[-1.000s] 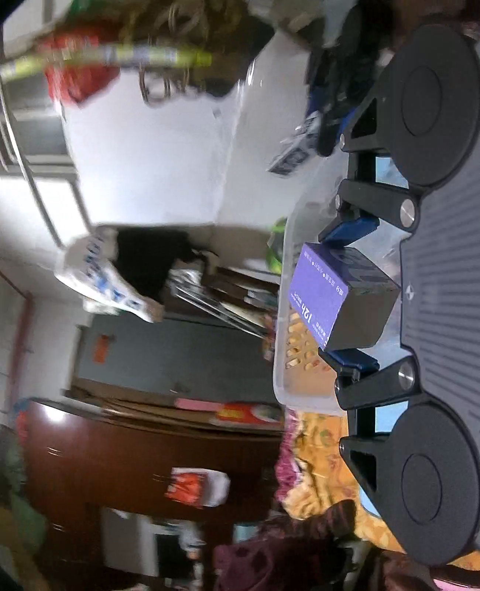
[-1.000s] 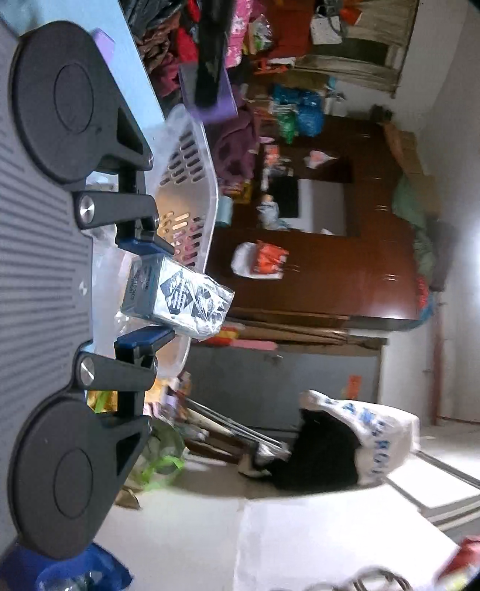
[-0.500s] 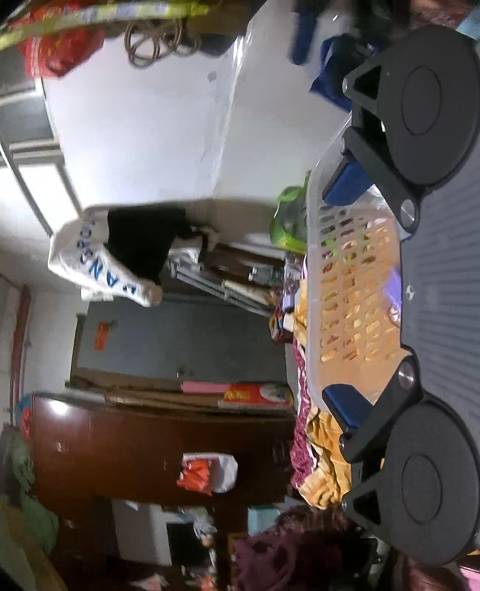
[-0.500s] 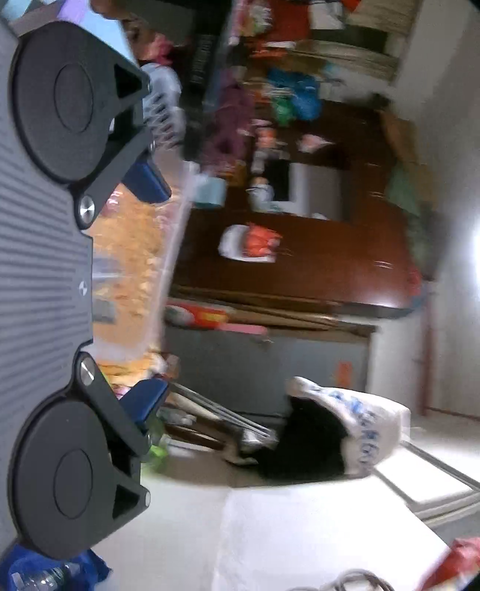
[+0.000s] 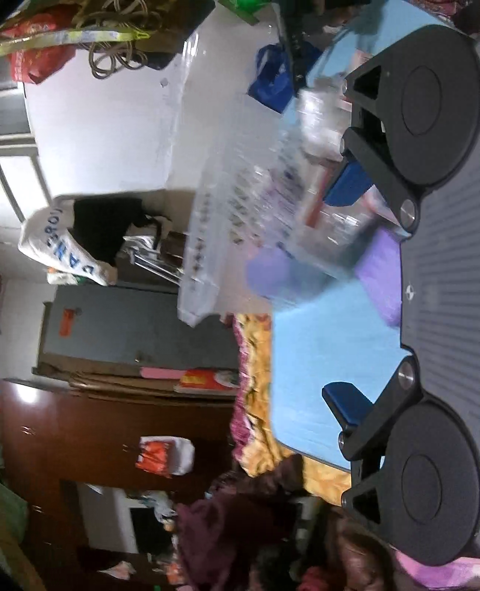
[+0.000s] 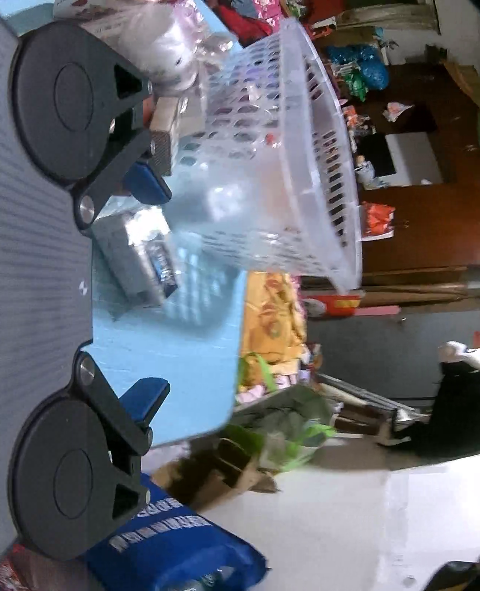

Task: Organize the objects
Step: 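Grasp a purple box with the left gripper while the right grasps a white-blue box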

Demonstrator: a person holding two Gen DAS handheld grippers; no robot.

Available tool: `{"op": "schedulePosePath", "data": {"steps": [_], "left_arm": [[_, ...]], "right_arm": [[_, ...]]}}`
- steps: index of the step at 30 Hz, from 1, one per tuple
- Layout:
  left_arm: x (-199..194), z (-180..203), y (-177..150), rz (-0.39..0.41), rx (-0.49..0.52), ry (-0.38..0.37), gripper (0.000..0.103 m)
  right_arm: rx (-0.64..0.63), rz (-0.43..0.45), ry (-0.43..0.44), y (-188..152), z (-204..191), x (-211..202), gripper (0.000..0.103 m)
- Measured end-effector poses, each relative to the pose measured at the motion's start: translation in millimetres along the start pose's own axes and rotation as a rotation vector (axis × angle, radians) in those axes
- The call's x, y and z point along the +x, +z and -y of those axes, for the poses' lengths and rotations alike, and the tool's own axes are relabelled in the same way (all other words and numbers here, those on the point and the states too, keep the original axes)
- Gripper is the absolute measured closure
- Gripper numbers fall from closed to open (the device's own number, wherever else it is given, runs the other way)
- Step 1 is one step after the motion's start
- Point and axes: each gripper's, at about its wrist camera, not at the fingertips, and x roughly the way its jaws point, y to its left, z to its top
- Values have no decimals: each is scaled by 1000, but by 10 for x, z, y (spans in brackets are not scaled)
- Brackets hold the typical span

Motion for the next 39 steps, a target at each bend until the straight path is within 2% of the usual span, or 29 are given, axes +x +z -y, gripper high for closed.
{"op": "schedulePosePath", "data": {"steps": [4, 6, 9, 12, 16, 19, 21, 22, 24, 25, 33, 39], "left_arm": [[-49, -62, -103, -14, -6, 27, 1], [-58, -35, -108, -15, 10, 21, 1], [14, 24, -165, -79, 65, 46, 1], [67, 92, -166, -108, 82, 75, 1], [149, 155, -126, -143, 83, 111, 2], [246, 165, -98, -195, 76, 109, 3], [282, 154, -95, -197, 74, 104, 3], [316, 159, -92, -197, 80, 114, 6], [388, 150, -102, -221, 65, 116, 32], [392, 138, -107, -219, 53, 100, 39], [205, 11, -146, -106, -29, 39, 39], [196, 13, -148, -91, -41, 6, 39]], "right_arm": [[1, -43, 64, -45, 19, 81, 6], [-1, -46, 63, -37, 7, 82, 6], [2, -42, 74, -68, 25, 71, 8], [17, -52, 87, -95, 48, 94, 29], [15, -42, 85, -99, 33, 105, 29], [10, -43, 88, -107, 22, 100, 29], [8, -43, 91, -102, 22, 110, 30], [10, -41, 93, -106, 21, 102, 31], [26, -30, 110, -116, 40, 83, 31], [31, -23, 117, -120, 45, 68, 31], [33, 99, 71, -150, 28, -134, 31], [55, 151, 66, -154, 63, -192, 31]]}}
